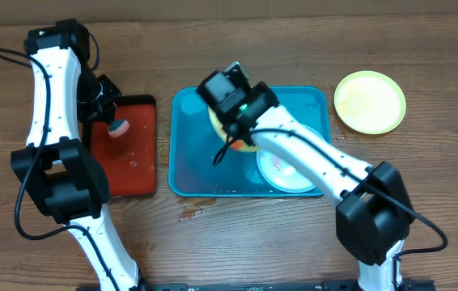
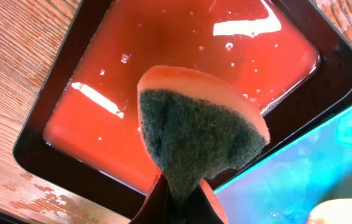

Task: Clean dirty plates on tray and stack at the side
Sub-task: 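Raise the sponge back over the red tray and lift the yellow plate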

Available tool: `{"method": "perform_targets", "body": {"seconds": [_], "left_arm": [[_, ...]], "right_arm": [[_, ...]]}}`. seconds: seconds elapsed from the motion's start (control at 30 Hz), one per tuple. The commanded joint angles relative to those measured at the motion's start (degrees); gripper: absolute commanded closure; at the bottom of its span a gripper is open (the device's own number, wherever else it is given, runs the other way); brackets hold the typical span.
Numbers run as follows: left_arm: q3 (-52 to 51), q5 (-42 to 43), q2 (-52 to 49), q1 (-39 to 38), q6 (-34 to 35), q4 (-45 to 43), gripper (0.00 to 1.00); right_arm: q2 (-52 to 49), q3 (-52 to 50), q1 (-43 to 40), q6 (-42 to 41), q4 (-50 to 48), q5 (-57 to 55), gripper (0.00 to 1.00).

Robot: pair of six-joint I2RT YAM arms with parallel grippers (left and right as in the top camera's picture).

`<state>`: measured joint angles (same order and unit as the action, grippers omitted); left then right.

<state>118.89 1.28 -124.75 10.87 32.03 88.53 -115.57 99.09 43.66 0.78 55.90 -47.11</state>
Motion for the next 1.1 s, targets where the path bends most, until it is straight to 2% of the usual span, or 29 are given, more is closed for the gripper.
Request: {"method": "perform_targets", "body": {"seconds": [0.0, 0.13, 0.3, 0.47, 0.67, 0.73, 0.8, 0.87, 0.9, 0.97, 1.0, 1.07], "left_arm": [[1.18, 1.57, 1.75, 0.09, 0.96, -0.13, 0.96], [1.18, 1.55, 1.75, -0.02, 0.94, -0.42, 0.96], [1.18, 1.53, 1.75, -0.02, 0.94, -0.52, 0.96], [1.18, 1.53, 1.75, -0.02, 0.74, -0.52, 0.96], [1.18, 1.53, 1.75, -0.02, 0.74, -0.61, 0.96], [1.18, 1.53, 1.75, -0.02, 0.72, -0.72, 0.96], [1.18, 1.53, 1.75, -0.02, 0.72, -0.7, 0.96], [1.18, 1.55, 1.75, -0.02, 0.72, -0.7, 0.96], [1.18, 1.55, 1.75, -0.02, 0.74, -0.7, 0.96], [1.18, 1.55, 1.75, -0.02, 0.74, -0.74, 0.96], [1.18, 1.55, 1.75, -0.02, 0.74, -0.76, 0.96], [1.16, 1.55, 1.75, -0.02, 0.74, -0.79, 0.96]], "right_arm": [[1.03, 1.95, 3.3, 3.34, -1.97, -21.38, 0.96], [1.03, 1.95, 6.34, 13.57, -6.93, -28.85, 0.96], [1.03, 1.95, 8.63, 24.61, -14.58, -32.22, 0.96], [1.03, 1.92, 8.79, 29.14, -16.63, -33.03, 0.96], [1.03, 1.92, 8.74, 28.22, -16.63, -32.61, 0.96], [1.03, 1.88, 8.41, 21.97, -15.82, -29.79, 0.96], [1.03, 1.86, 7.82, 14.67, -12.0, -20.48, 0.96], [1.01, 1.79, 5.86, 16.2, -6.27, -2.43, 0.96], [1.03, 1.81, 4.98, 17.09, -5.29, -1.51, 0.96], [1.73, 1.88, 3.8, 14.93, -5.05, -10.62, 0.96], [3.08, 1.9, 2.43, 12.02, -7.78, -22.12, 0.96], [5.22, 1.92, 0.2, 11.43, -10.99, -24.44, 0.96]]}}
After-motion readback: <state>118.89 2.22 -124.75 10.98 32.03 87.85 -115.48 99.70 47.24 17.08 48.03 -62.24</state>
